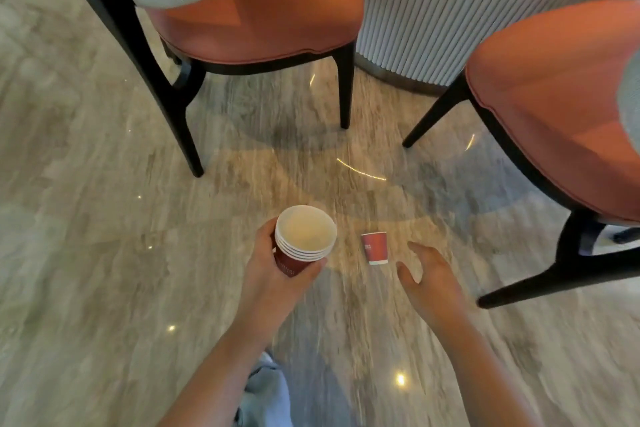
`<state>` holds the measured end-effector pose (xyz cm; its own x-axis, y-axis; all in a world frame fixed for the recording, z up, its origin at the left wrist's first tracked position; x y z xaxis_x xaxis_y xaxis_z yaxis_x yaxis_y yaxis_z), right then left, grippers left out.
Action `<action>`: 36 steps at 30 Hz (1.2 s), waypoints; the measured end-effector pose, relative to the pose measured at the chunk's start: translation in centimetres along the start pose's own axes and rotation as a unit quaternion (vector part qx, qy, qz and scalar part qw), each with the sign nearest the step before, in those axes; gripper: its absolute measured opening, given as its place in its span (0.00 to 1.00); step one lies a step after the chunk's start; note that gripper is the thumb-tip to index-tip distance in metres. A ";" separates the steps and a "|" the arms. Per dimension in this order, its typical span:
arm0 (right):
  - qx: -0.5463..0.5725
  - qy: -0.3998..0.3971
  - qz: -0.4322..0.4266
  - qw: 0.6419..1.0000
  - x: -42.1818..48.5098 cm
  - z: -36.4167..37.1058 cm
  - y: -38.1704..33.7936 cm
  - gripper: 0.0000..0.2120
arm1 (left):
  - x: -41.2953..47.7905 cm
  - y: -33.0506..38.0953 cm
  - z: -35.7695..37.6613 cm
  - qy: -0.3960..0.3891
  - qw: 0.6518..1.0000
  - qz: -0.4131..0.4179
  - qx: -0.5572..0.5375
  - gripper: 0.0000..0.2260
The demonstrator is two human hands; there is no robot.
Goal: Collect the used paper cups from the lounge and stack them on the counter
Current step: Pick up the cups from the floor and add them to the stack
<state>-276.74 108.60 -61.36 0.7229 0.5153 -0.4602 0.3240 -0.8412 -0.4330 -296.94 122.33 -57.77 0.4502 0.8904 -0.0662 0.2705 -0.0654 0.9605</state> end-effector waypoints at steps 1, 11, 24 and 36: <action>0.012 -0.006 0.011 1.000 1.4 1.6 1.0 0.22 | 0.7 -1.7 0.6 0.001 1.000 0.003 0.004 0.32; 0.036 0.042 -0.045 0.997 13.9 13.5 7.5 0.10 | 6.6 -15.5 6.8 -0.095 0.992 0.071 0.045 0.30; 0.068 0.059 0.062 0.994 23.8 22.7 13.7 0.36 | 7.8 -25.3 9.2 -0.090 0.993 0.066 0.034 0.29; 0.160 0.039 0.064 0.984 24.1 24.4 13.9 0.38 | 7.3 -27.8 8.6 -0.083 0.996 0.015 0.022 0.34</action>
<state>-269.77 113.31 -97.40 0.7945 0.3832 -0.4711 0.0273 -0.7975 -0.6026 -293.84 126.71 -87.27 0.5916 0.8017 -0.0857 0.2906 -0.1128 0.9502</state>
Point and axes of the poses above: each hand's wrist, its own x-axis towards the middle knuckle, its own z-axis out of the palm, y = z × x, the point moved 4 cm from there along x, towards the middle knuckle, and after that the axes turned 10 degrees about z, right-handed, at the moved point
